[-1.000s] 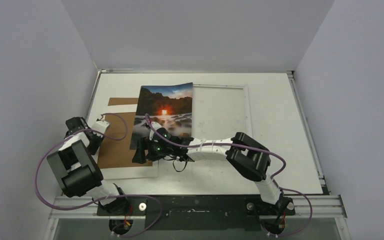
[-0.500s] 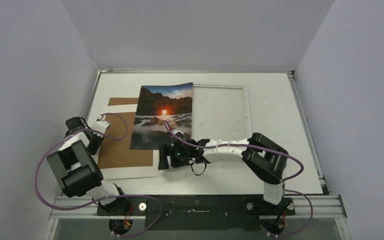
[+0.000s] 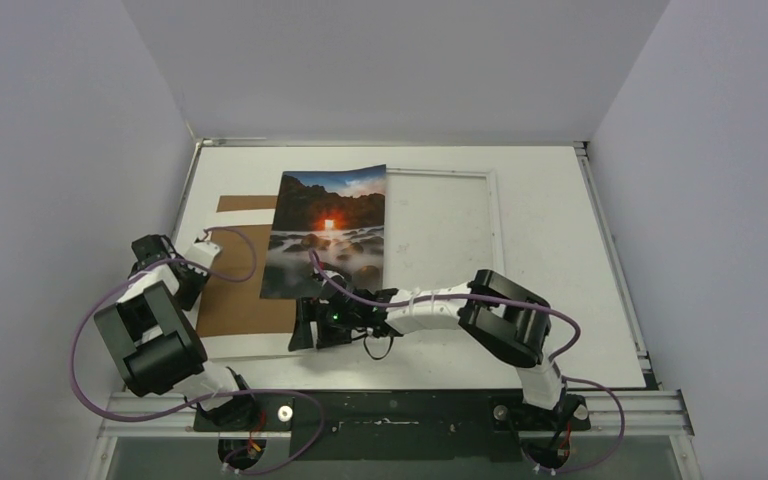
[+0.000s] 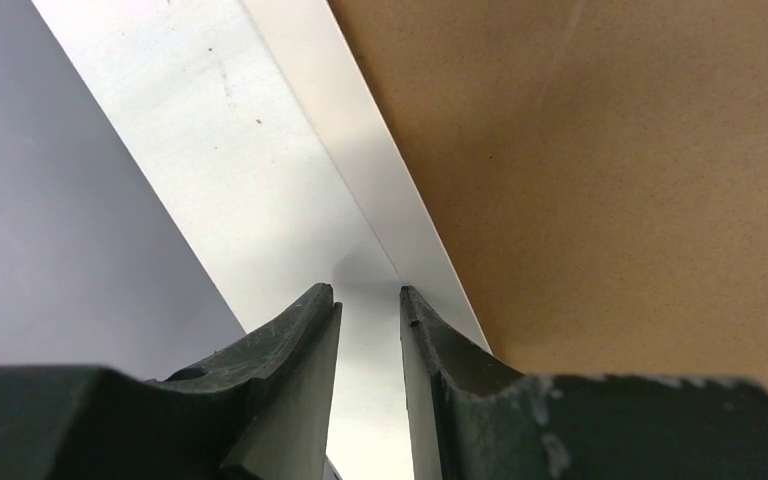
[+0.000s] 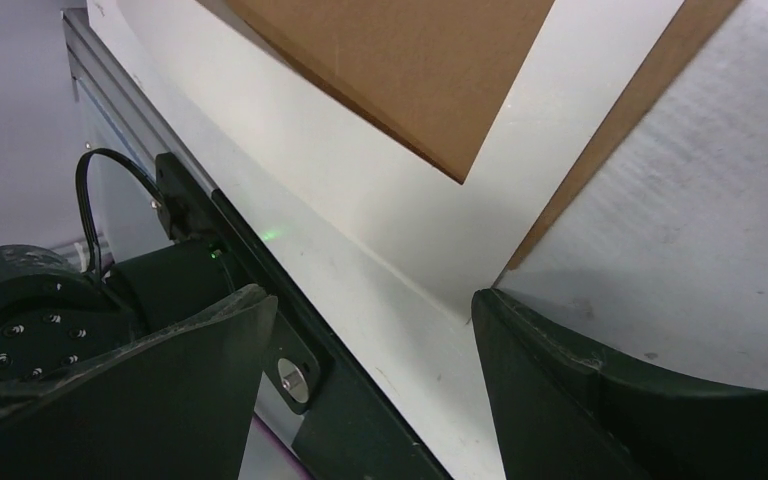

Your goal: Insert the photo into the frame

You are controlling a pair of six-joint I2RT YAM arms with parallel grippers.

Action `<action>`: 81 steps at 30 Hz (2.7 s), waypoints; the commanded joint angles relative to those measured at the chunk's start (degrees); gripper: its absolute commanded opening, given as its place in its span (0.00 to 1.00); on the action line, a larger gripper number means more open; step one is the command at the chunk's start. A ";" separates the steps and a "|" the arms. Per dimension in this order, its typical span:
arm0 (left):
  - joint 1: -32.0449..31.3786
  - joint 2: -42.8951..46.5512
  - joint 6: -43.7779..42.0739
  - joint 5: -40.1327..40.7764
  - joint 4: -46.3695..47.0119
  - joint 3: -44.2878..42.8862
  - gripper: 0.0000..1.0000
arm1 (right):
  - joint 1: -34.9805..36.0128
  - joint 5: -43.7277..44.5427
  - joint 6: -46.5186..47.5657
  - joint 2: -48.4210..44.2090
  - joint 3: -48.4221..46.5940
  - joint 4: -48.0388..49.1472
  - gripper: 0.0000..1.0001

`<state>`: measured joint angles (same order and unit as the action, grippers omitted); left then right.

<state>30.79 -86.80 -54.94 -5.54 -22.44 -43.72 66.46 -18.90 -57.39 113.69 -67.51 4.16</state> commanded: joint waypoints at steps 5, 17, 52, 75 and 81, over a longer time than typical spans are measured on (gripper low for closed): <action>-0.66 0.84 -1.60 -5.58 -8.74 4.23 0.29 | 2.79 3.53 -4.95 3.69 -2.42 -3.79 0.74; 0.41 0.90 -3.21 -6.94 -10.24 3.99 0.29 | 2.71 3.85 -8.95 3.75 -1.04 7.81 0.75; 3.71 -2.38 -4.73 -8.59 -15.18 0.57 0.28 | -0.18 -1.06 -15.64 12.90 -8.94 33.83 0.77; 5.95 -5.18 -4.86 -10.95 -19.11 -2.46 0.27 | 2.13 8.90 36.71 3.45 -16.68 -10.69 0.79; 6.45 -5.99 -5.02 -11.66 -20.31 -3.39 0.27 | 10.32 23.65 65.42 1.09 -12.62 -9.52 0.80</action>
<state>36.62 -90.17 -59.31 -15.99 -34.48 -48.95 70.74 -6.72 -16.40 118.15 -82.81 -3.64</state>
